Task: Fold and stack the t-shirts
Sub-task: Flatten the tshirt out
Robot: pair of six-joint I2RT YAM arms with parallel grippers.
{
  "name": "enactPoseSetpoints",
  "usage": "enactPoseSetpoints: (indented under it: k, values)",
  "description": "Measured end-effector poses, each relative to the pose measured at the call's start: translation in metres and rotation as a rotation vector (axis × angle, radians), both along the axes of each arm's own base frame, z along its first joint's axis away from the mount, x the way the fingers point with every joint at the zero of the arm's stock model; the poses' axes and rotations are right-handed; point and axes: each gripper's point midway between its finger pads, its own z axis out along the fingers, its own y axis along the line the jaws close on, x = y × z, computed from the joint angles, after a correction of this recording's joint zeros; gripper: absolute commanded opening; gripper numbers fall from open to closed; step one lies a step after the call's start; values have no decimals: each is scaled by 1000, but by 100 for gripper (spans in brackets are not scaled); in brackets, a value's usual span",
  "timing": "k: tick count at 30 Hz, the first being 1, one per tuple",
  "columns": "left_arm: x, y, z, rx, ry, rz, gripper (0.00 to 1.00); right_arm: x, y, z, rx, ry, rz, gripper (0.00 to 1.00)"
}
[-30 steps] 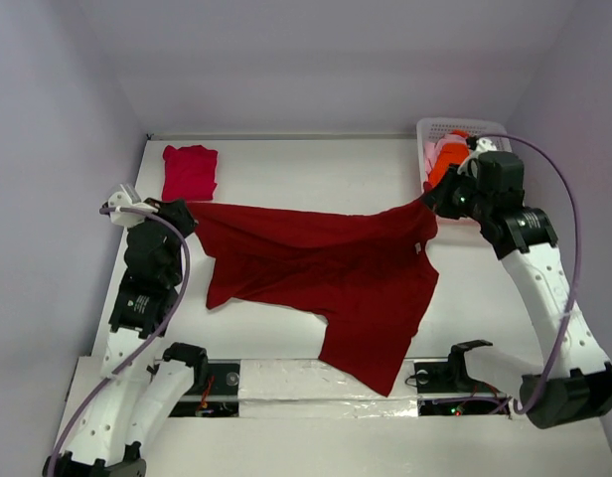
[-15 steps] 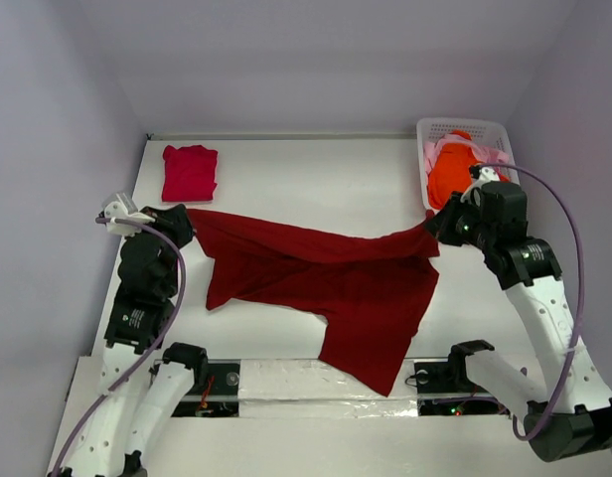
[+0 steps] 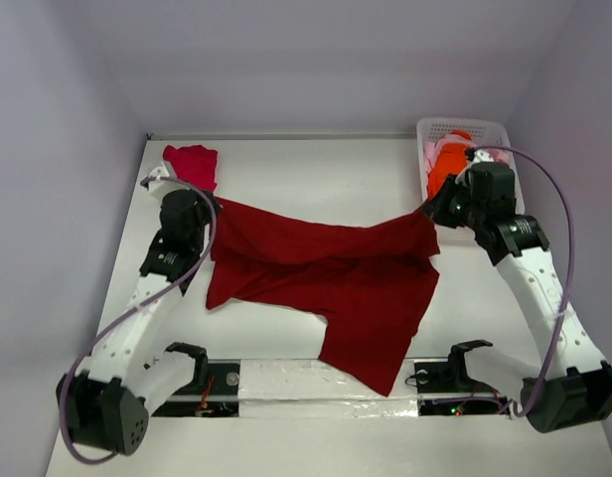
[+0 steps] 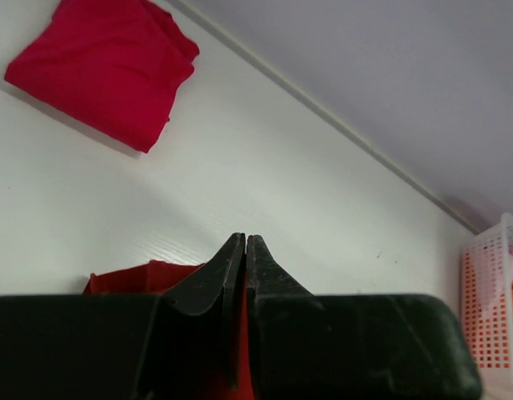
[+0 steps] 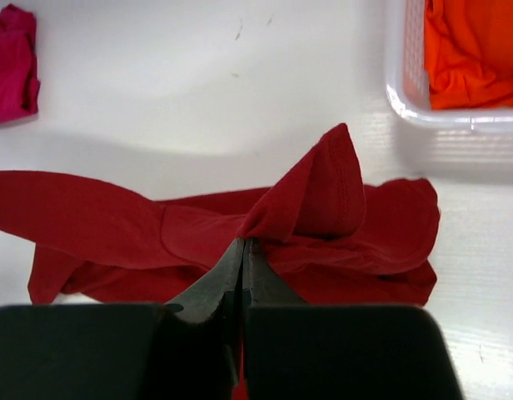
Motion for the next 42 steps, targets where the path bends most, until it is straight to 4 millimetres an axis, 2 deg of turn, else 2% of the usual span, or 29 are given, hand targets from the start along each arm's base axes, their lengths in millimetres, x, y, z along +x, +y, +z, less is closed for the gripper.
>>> enactPoseSetpoints:
  k: [3, 7, 11, 15, 19, 22, 27, 31, 37, 42]
  values:
    - [18, -5, -18, 5, 44, -7, 0, 18, 1, 1, -7, -8, -11, 0]
    - [38, -9, -25, 10, 62, -1, 0, 48, 4, -1, -19, 0, -18, 0]
    - [52, -8, -14, 16, 39, 19, 0, 79, 11, -7, -16, 10, -7, 0]
    - [64, -1, 6, 28, -3, 59, 0, 105, 17, -13, -13, 17, 0, 0]
    - [80, 3, 24, 38, -37, 88, 0, 124, 20, -5, -10, -3, -1, 0]
    - [92, 5, 26, 43, -37, 104, 0, 135, 21, 8, -8, -37, -3, 0]
    - [104, 9, 6, 60, 9, 122, 0, 150, 21, 19, -17, -79, -10, 0]
    - [106, 19, -2, 72, 28, 146, 0, 161, 22, 14, -26, -77, -12, 0]
    - [108, 39, 5, 83, 18, 194, 0, 169, 21, -1, -45, -53, -11, 0]
    - [108, 45, 6, 85, 15, 207, 0, 172, 17, 4, -72, -70, -21, 0]
